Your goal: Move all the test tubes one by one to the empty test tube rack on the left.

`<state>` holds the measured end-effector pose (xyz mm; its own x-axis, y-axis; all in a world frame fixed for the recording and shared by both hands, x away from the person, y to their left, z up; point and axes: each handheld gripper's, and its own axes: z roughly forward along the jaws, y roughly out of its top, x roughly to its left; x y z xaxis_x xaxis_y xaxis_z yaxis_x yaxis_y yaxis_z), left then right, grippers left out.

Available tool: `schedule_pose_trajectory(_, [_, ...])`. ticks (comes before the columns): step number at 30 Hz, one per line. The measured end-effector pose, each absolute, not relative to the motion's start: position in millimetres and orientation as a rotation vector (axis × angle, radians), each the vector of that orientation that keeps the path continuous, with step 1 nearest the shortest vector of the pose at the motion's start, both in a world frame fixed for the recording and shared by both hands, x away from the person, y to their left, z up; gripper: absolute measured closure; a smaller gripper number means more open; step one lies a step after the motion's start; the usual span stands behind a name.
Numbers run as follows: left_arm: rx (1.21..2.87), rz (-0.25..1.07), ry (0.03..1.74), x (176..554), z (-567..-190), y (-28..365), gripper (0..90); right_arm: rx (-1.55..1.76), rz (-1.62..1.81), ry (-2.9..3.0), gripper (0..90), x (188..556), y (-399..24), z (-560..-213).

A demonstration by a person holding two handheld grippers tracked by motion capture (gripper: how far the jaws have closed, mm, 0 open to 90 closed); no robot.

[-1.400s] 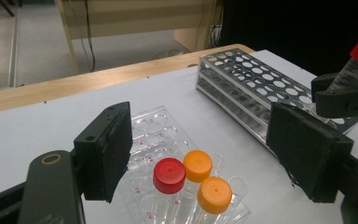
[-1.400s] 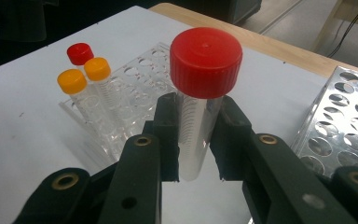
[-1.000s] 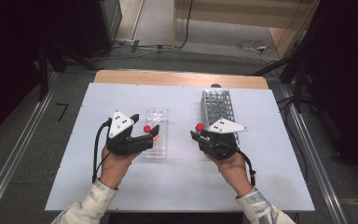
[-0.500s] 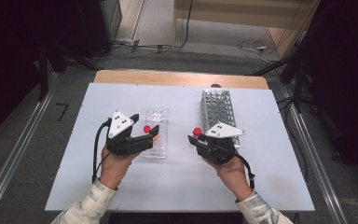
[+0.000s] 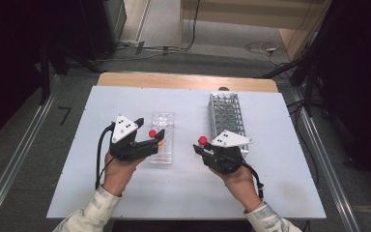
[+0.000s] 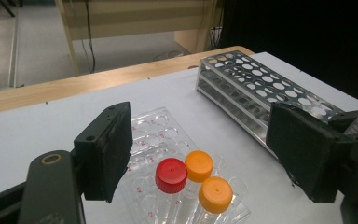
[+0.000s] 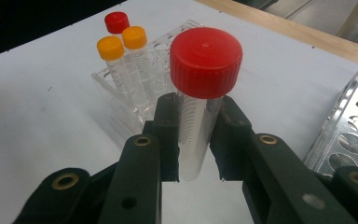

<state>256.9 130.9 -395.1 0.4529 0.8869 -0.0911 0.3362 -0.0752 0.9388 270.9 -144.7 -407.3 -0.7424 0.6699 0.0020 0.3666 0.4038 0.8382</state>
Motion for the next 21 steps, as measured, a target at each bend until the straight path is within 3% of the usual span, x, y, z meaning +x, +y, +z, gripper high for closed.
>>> schedule_pose_trajectory(21, [1.642,0.643,1.073,256.3,-395.0,129.6,23.2,0.858,1.270,2.363,71.2,263.8,-135.3,-407.9])
